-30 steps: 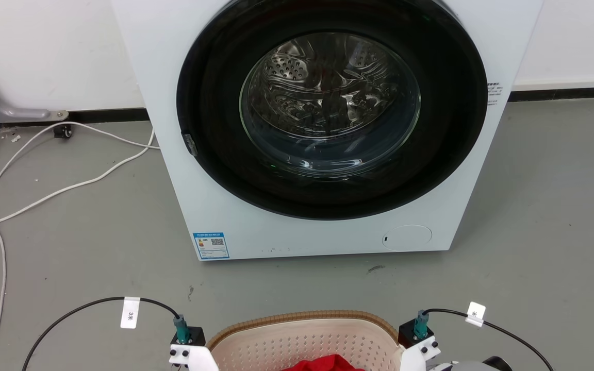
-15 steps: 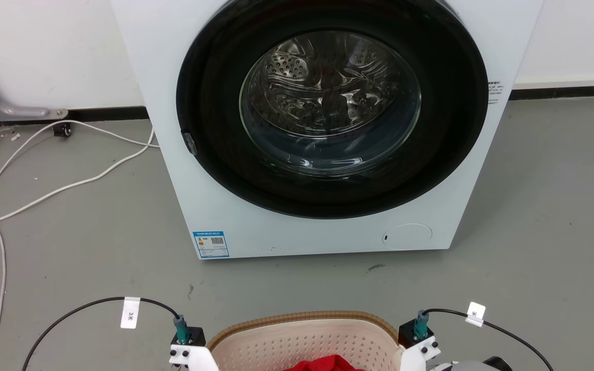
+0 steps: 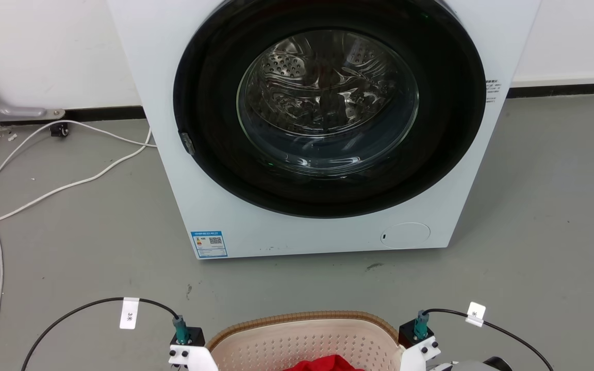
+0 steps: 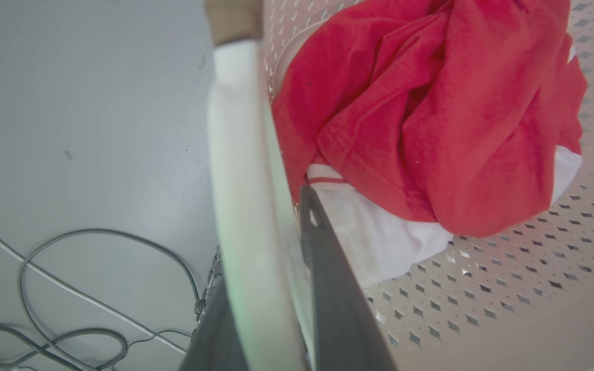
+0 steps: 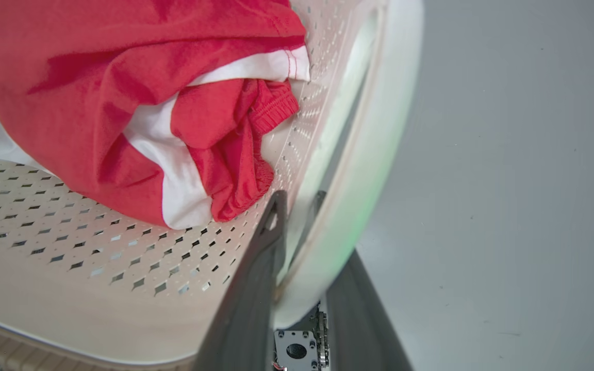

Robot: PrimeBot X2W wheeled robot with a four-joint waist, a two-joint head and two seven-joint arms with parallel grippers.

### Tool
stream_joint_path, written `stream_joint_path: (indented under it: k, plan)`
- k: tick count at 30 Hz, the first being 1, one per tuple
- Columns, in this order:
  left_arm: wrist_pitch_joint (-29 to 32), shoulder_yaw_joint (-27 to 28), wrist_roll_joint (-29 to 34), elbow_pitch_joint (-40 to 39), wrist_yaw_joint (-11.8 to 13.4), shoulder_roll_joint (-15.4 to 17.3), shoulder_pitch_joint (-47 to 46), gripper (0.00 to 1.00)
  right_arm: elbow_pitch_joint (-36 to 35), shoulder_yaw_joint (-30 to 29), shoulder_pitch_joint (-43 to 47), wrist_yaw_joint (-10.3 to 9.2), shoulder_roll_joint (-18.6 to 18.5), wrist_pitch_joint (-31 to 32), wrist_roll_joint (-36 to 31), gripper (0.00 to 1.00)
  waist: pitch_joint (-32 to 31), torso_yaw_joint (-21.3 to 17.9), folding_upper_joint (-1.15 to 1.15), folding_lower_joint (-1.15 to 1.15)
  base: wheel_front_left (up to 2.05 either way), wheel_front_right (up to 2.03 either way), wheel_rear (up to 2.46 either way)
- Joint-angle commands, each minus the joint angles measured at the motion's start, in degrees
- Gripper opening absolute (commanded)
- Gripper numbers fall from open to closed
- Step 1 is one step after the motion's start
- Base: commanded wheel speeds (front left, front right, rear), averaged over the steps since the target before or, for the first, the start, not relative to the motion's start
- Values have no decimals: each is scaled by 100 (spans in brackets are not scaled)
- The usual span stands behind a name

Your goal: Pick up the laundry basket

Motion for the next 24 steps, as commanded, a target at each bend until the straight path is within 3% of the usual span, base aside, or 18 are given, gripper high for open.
stream_joint_path:
  k: [1, 24]
  plan:
    - [-9, -30, 4, -27, -72, 3, -62, 0, 9, 27, 32, 17, 9, -20, -17, 0, 1, -3, 0, 0, 0, 0, 0]
    - [-7, -128, -107, -20, -72, -24, -100, 0, 0, 28, 32, 16, -20, -6, 2, 0, 2, -21, 0, 0, 0, 0, 0]
